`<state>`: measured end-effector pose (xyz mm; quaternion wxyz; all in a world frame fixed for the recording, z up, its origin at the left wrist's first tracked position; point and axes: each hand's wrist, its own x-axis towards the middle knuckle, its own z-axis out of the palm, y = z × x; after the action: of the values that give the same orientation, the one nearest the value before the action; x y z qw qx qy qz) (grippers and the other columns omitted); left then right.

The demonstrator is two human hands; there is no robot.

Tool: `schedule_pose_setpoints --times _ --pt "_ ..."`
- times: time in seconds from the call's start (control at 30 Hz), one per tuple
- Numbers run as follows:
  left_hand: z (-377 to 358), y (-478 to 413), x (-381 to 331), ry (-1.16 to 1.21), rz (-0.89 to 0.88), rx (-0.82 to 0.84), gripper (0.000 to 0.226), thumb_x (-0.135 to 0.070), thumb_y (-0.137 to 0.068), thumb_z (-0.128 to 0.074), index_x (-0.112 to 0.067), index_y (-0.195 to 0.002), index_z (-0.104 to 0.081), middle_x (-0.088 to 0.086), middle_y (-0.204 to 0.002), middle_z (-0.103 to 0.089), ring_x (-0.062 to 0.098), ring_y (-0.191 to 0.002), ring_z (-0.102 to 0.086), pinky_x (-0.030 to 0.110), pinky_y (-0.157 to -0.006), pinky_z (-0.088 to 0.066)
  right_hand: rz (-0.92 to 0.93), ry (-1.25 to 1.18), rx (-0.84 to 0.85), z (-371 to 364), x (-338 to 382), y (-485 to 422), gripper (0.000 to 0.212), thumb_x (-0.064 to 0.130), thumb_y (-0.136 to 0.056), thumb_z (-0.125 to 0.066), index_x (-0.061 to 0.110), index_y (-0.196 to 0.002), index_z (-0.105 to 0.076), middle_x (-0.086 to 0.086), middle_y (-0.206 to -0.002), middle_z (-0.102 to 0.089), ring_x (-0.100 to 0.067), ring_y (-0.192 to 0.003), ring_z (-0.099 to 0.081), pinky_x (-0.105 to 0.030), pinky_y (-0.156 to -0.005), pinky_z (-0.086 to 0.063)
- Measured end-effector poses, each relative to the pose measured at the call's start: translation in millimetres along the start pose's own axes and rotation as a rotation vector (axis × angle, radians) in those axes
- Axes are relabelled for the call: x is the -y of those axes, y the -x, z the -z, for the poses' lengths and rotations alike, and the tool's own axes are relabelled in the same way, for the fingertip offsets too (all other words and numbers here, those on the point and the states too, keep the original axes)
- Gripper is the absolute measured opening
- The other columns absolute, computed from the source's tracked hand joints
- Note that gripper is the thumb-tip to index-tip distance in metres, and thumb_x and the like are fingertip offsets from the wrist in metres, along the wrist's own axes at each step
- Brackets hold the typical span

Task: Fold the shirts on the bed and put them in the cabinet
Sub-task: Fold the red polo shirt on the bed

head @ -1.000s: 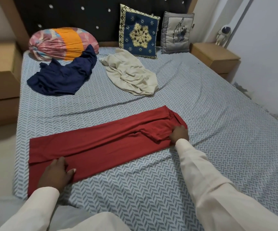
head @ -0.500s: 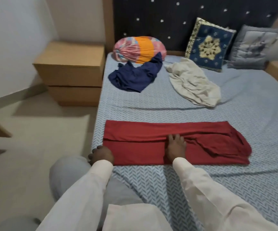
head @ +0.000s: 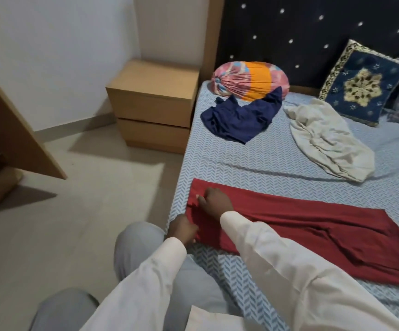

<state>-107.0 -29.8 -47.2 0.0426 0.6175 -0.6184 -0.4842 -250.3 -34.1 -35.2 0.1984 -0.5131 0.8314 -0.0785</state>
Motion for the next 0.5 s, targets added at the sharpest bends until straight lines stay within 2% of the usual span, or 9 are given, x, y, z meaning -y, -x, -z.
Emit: schedule_pose_setpoints --times 0.03,0.07,0.13,0.2,0.3,0.33,0.4,0.47,0.5 --pt "2 1 2 0.044 -0.027 0.005 0.023 -0.021 -0.066 -0.063 -0.012 -0.086 -0.069 0.009 -0.09 -0.074 0.024 -0.081 -0.072 0.036 -0.075 -0.059 -0.035 0.006 0.033 4 13 -8 0.058 0.049 -0.098 -0.044 0.0 -0.128 -0.052 -0.023 -0.13 -0.056 -0.036 -0.12 -0.053 -0.039 -0.095 -0.041" --pt "4 2 2 0.061 -0.051 0.013 0.022 -0.02 -0.067 -0.064 -0.016 -0.087 -0.071 0.006 -0.09 -0.075 0.023 -0.082 -0.071 0.033 -0.075 -0.058 -0.068 0.026 0.068 8 23 -14 0.067 0.056 -0.095 -0.045 0.001 -0.133 -0.049 -0.02 -0.135 -0.054 -0.035 -0.124 -0.052 -0.039 -0.098 -0.041" --pt "5 4 4 0.05 -0.1 -0.003 0.029 -0.018 -0.072 -0.065 -0.022 -0.101 -0.072 0.003 -0.103 -0.074 0.024 -0.097 -0.068 0.028 -0.081 -0.053 -0.103 0.082 0.13 12 38 -28 0.078 0.065 -0.085 -0.056 0.006 -0.135 -0.051 -0.013 -0.136 -0.055 -0.031 -0.124 -0.054 -0.036 -0.097 -0.044" --pt "3 2 6 0.048 -0.142 -0.016 0.033 -0.025 -0.076 -0.063 -0.028 -0.108 -0.067 0.002 -0.11 -0.071 0.025 -0.103 -0.066 0.032 -0.088 -0.052 -0.121 0.131 0.172 12 49 -37 0.076 0.062 -0.075 -0.069 0.011 -0.129 -0.056 -0.007 -0.129 -0.06 -0.028 -0.118 -0.059 -0.032 -0.089 -0.048" --pt "-1 -4 13 0.058 -0.198 -0.013 0.044 -0.044 -0.07 -0.059 -0.039 -0.113 -0.059 -0.01 -0.111 -0.07 0.017 -0.102 -0.066 0.037 -0.091 -0.053 -0.117 0.18 0.133 7 53 -42 0.056 0.042 -0.078 -0.067 0.015 -0.125 -0.058 -0.007 -0.125 -0.061 -0.027 -0.114 -0.061 -0.031 -0.085 -0.05" --pt "0 1 9 0.073 -0.221 -0.002 0.045 -0.043 -0.068 -0.06 -0.037 -0.113 -0.06 -0.013 -0.108 -0.07 0.015 -0.1 -0.066 0.035 -0.09 -0.053 -0.121 0.133 0.117 8 48 -43 0.05 0.036 -0.08 -0.065 0.015 -0.125 -0.058 -0.008 -0.125 -0.061 -0.028 -0.114 -0.061 -0.033 -0.087 -0.05" --pt "3 14 -2 0.09 -0.284 0.038 0.043 -0.023 -0.066 -0.061 -0.029 -0.108 -0.066 -0.013 -0.101 -0.071 0.013 -0.095 -0.067 0.033 -0.087 -0.054 -0.222 -0.083 0.121 14 30 -43 0.047 0.037 -0.084 -0.062 0.01 -0.123 -0.059 -0.01 -0.121 -0.063 -0.03 -0.113 -0.062 -0.034 -0.091 -0.05" --pt "-2 19 -4 0.05 -0.363 0.07 0.046 -0.01 -0.065 -0.062 -0.024 -0.109 -0.067 -0.006 -0.101 -0.072 0.014 -0.093 -0.067 0.029 -0.086 -0.053 -0.343 -0.429 0.139 21 1 -42 0.045 0.037 -0.081 -0.063 0.003 -0.11 -0.065 -0.017 -0.107 -0.068 -0.032 -0.101 -0.066 -0.039 -0.091 -0.055" --pt "-4 22 -6 -0.002 -0.408 0.083 0.049 -0.009 -0.067 -0.064 -0.021 -0.114 -0.066 -0.004 -0.105 -0.07 0.014 -0.095 -0.066 0.027 -0.087 -0.052 -0.407 -0.621 0.151 24 -12 -39 0.036 0.027 -0.077 -0.065 0.0 -0.101 -0.067 -0.019 -0.097 -0.069 -0.033 -0.09 -0.068 -0.045 -0.088 -0.057"
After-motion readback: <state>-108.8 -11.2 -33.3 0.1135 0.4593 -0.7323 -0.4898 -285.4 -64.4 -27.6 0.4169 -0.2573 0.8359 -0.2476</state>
